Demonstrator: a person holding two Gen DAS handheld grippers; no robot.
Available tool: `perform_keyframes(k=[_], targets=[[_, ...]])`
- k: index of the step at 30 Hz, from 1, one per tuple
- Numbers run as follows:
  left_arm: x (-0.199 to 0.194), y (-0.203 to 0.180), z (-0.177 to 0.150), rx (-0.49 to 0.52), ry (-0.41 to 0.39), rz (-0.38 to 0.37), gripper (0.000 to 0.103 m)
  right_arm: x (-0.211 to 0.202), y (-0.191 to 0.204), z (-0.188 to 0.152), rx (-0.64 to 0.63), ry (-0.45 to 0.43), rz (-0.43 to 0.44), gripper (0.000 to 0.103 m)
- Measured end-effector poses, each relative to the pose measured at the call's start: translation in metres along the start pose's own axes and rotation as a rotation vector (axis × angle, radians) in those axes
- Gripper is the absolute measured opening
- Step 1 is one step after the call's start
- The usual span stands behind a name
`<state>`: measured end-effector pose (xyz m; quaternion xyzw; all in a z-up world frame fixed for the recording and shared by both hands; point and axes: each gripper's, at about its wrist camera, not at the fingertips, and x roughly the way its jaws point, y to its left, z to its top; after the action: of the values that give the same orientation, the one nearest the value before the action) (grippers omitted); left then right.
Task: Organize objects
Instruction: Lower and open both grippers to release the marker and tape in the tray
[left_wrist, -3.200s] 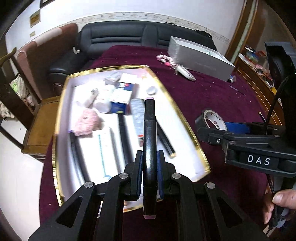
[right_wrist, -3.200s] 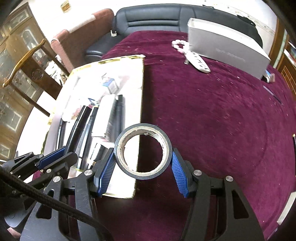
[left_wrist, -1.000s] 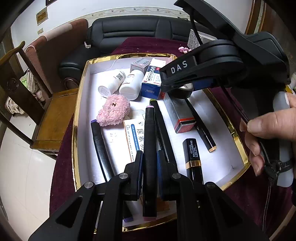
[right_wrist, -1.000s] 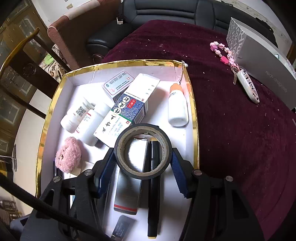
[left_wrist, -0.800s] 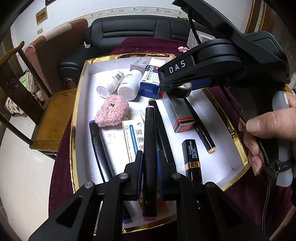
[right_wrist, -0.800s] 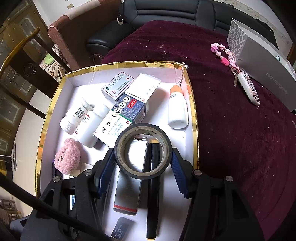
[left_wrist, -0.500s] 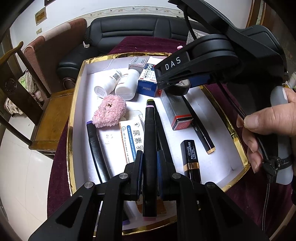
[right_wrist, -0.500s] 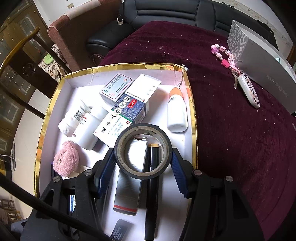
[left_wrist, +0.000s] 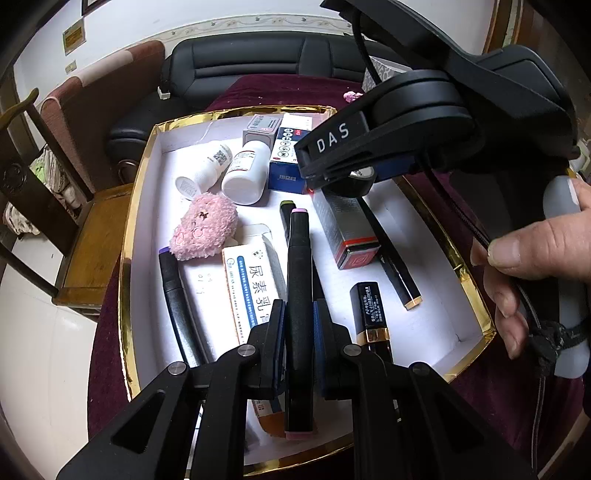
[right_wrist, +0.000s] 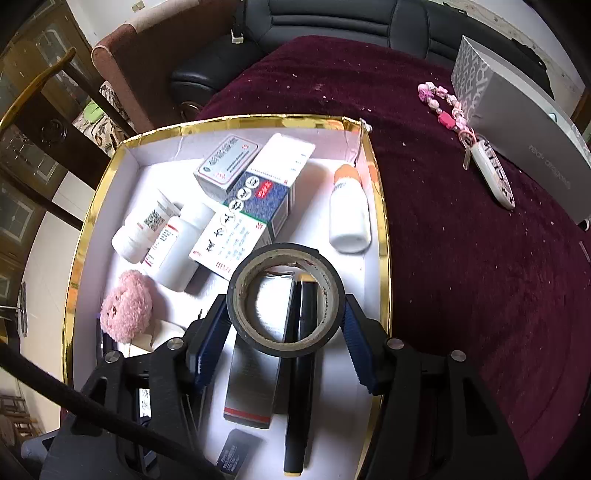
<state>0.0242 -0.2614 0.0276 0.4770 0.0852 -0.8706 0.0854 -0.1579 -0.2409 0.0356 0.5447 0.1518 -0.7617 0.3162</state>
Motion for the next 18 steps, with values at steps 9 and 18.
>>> perform_keyframes(k=[9, 18], targets=[[0.000, 0.003, 0.000, -0.015, -0.001, -0.013, 0.012, -0.007, 0.002, -0.004, 0.007, 0.029, -0.014, 0.060], [-0.003, 0.000, -0.004, -0.034, -0.019, 0.022, 0.012, -0.024, 0.009, -0.010, -0.008, -0.001, 0.011, 0.062]])
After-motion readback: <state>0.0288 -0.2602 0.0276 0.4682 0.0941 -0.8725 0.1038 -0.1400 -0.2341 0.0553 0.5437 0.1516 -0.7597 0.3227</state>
